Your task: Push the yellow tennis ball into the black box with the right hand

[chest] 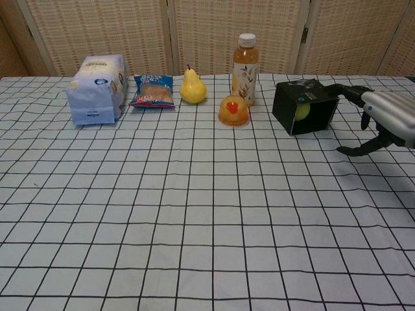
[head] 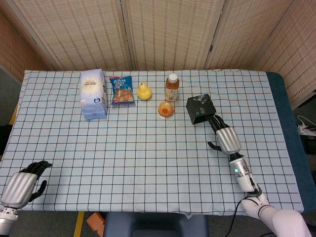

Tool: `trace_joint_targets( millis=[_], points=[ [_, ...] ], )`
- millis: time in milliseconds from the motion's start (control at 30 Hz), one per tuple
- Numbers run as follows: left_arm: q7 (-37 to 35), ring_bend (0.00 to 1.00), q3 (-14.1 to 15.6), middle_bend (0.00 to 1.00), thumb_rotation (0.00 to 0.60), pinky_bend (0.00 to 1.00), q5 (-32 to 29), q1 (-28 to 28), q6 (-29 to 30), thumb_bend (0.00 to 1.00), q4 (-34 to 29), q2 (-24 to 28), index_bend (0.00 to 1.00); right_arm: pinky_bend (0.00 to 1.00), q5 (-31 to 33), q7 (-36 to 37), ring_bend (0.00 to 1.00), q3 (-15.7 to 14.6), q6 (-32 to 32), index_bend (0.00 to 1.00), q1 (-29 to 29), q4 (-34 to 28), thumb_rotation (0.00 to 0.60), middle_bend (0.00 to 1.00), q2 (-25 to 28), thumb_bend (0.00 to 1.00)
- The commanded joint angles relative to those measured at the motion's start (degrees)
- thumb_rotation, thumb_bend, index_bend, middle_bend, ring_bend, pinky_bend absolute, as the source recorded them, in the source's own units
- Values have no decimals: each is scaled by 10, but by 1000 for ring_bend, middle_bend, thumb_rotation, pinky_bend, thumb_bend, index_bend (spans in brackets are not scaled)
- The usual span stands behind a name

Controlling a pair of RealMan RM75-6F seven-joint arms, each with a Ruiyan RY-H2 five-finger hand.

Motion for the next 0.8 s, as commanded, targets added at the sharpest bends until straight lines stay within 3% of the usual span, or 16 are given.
trace_joint_targets(
  millis=[33,167,267,333,500,600,800],
  points=[
    [0,216,0,210,600,488,0,1,1,502,0,0,256,523,3,-56,80,-3,42,133,-42,-95,600,156,51,118],
    [-1,216,0,210,600,488,-2,0,-1,503,0,1,256,514,14,-137,80,0,90,166,-84,-219,600,158,107,118],
    [-5,217,-1,211,600,488,-3,0,0,503,0,1,256,442,15,-205,71,-3,132,90,-117,-298,600,157,143,118],
    [-5,217,-2,211,600,488,-4,0,0,503,2,1,256,335,15,-230,41,-9,147,10,-134,-338,600,149,162,118],
    [-4,216,-2,211,600,488,-2,0,2,502,2,0,243,152,46,-306,0,-25,134,0,-169,-432,600,47,213,116],
    [-2,216,-1,210,600,488,1,1,3,503,2,-1,239,94,65,-337,0,-26,117,0,-176,-468,600,6,232,115],
    [4,216,-1,211,600,489,-2,-1,-3,502,1,-2,242,93,72,-353,0,-12,114,0,-179,-478,600,0,228,119]
  ],
)
